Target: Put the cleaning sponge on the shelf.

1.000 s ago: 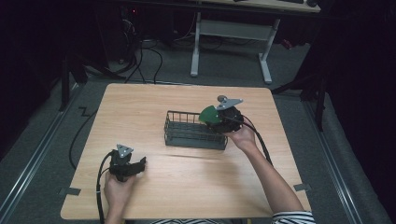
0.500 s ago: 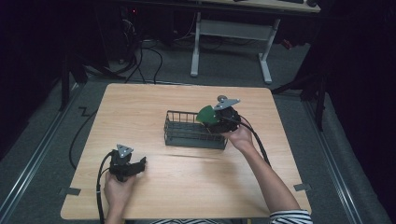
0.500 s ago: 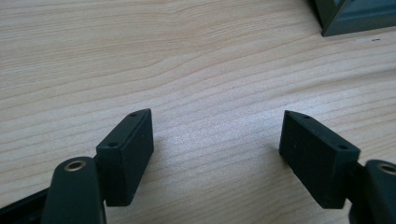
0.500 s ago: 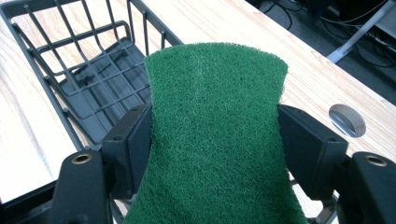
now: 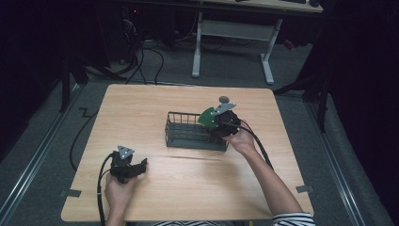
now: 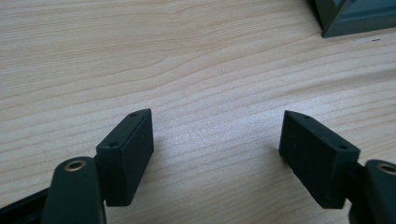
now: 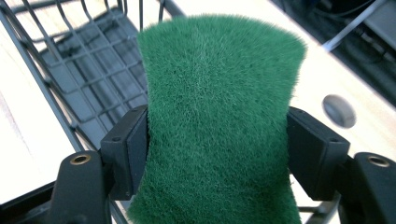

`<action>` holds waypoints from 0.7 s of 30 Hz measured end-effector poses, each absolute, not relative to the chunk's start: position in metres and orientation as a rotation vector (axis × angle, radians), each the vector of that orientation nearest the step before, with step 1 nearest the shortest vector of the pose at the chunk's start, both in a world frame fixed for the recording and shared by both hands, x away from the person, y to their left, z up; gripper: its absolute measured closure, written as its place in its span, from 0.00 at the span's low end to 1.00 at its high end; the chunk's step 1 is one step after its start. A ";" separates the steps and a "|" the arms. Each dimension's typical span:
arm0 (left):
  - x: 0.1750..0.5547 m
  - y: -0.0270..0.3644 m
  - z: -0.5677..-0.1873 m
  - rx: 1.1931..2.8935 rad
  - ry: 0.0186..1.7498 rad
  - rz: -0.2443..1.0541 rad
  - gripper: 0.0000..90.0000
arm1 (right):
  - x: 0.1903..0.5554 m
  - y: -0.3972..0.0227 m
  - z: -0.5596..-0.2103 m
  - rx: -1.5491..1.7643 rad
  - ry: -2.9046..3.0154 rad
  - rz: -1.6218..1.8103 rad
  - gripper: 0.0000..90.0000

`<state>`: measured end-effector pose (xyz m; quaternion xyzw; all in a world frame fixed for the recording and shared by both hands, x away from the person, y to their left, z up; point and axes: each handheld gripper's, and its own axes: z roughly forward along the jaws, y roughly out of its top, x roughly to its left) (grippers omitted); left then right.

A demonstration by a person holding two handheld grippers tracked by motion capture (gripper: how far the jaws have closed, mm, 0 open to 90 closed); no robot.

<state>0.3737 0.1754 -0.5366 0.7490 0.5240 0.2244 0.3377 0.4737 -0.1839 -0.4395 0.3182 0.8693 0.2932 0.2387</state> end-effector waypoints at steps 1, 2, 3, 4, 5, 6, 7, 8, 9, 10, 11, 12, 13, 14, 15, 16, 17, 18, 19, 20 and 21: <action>0.374 0.176 -0.537 1.953 1.365 0.583 0.30 | 0.474 -0.185 -0.441 0.883 2.386 0.809 0.33; 0.374 0.176 -0.537 1.951 1.365 0.584 0.30 | 0.474 -0.186 -0.441 0.886 2.386 0.818 0.32; 0.374 0.176 -0.537 1.952 1.365 0.584 0.30 | 0.474 -0.189 -0.440 0.904 2.392 0.853 0.32; 0.374 0.175 -0.537 1.952 1.365 0.584 0.30 | 0.474 -0.189 -0.439 0.913 2.401 0.865 0.31; 0.374 0.176 -0.537 1.951 1.365 0.584 0.30 | 0.474 -0.189 -0.439 0.920 2.410 0.875 0.30; 0.374 0.176 -0.537 1.952 1.366 0.584 0.30 | 0.474 -0.190 -0.439 0.919 2.413 0.873 0.30; 0.374 0.176 -0.537 1.952 1.366 0.584 0.30 | 0.474 -0.190 -0.439 0.919 2.413 0.873 0.30; 0.374 0.176 -0.537 1.951 1.366 0.584 0.30 | 0.473 -0.190 -0.438 0.923 2.414 0.873 0.30; 0.374 0.176 -0.537 1.951 1.366 0.584 0.30 | 0.473 -0.191 -0.438 0.933 2.414 0.889 0.30; 0.374 0.176 -0.537 1.951 1.366 0.583 0.30 | 0.474 -0.193 -0.437 0.951 2.415 0.918 0.30; 0.374 0.176 -0.537 1.951 1.366 0.583 0.30 | 0.474 -0.193 -0.437 0.951 2.415 0.918 0.30; 0.374 0.176 -0.537 1.951 1.366 0.583 0.30 | 0.475 -0.194 -0.437 0.964 2.418 0.931 0.31; 0.374 0.176 -0.537 1.950 1.366 0.582 0.30 | 0.475 -0.195 -0.437 0.971 2.420 0.948 0.31; 0.374 0.176 -0.537 1.950 1.366 0.582 0.30 | 0.474 -0.197 -0.437 0.984 2.416 0.975 0.34; 0.374 0.176 -0.537 1.950 1.366 0.582 0.30 | 0.474 -0.197 -0.437 0.984 2.416 0.975 0.34; 0.374 0.176 -0.537 1.950 1.366 0.581 0.30 | 0.474 -0.200 -0.437 0.990 2.419 1.018 0.36; 0.374 0.176 -0.537 1.950 1.366 0.581 0.30 | 0.474 -0.200 -0.437 0.990 2.419 1.018 0.36; 0.374 0.176 -0.537 1.950 1.366 0.581 0.30 | 0.474 -0.201 -0.437 0.993 2.411 1.026 0.37; 0.374 0.176 -0.537 1.950 1.365 0.581 0.30 | 0.473 -0.203 -0.436 1.005 2.394 1.042 0.38; 0.374 0.176 -0.537 1.950 1.366 0.581 0.30 | 0.472 -0.205 -0.435 1.013 2.381 1.059 0.38; 0.374 0.176 -0.537 1.949 1.366 0.581 0.30 | 0.469 -0.210 -0.434 1.041 2.356 1.105 0.41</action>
